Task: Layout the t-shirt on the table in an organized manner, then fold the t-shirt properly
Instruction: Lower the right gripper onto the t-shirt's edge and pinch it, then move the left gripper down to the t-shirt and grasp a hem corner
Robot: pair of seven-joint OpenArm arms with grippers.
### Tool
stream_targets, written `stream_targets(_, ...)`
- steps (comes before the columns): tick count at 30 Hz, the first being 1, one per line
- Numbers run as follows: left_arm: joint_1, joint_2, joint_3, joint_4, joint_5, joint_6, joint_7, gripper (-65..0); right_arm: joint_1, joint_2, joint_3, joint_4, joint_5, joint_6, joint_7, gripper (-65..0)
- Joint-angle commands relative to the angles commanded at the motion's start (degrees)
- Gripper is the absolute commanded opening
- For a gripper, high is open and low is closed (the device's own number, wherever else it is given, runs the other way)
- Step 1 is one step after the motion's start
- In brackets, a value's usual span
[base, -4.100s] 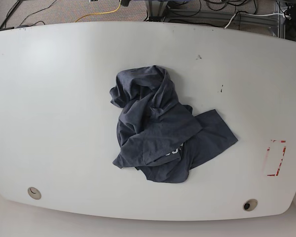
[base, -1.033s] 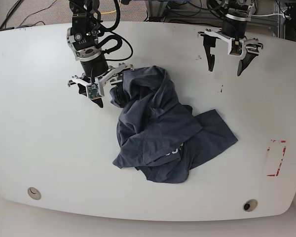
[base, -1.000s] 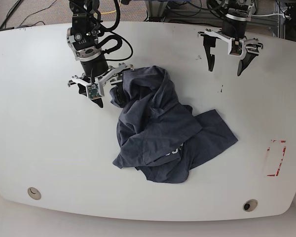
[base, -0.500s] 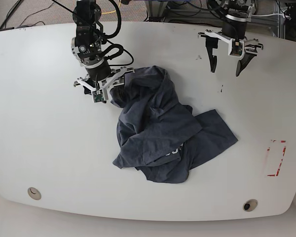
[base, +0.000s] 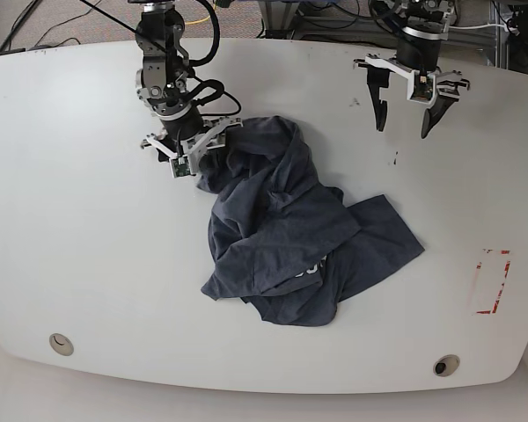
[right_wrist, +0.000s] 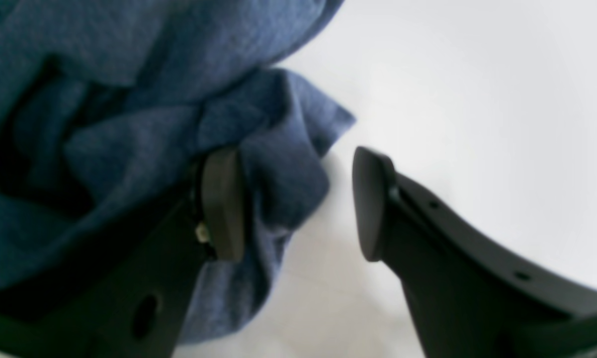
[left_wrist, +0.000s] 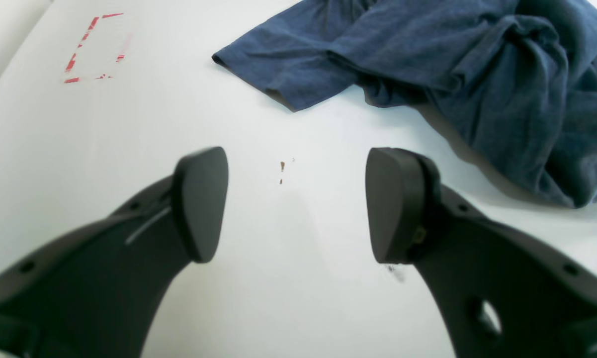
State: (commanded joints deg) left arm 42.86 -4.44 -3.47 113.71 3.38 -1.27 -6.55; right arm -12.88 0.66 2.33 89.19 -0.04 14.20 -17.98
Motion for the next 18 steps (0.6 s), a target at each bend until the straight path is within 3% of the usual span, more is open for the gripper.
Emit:
stream_targets(3,-0.5,0.0,0.0,0.0,0.0,0.0,0.0,-25.6,0.0,0.0,0.0,-1.1,0.0,0.00,0.6,-40.9)
stream_targets(6,-1.2,0.2,0.0,0.0,0.0,0.0,0.0,-25.6,0.0,0.0,0.0,-1.3,0.1,0.44,0.6,-52.5)
stream_targets(10,-2.3,0.3,0.0,0.0,0.0,0.0,0.1,-25.6,-0.1,0.0,0.0,-1.2,0.1,3.25,0.6,-63.7)
stream_targets(18,-5.7,0.3,0.1,-0.2,-0.3,0.0,4.1,-25.6,-1.8,0.0,0.2,1.8,0.1,3.78,0.6,-64.7)
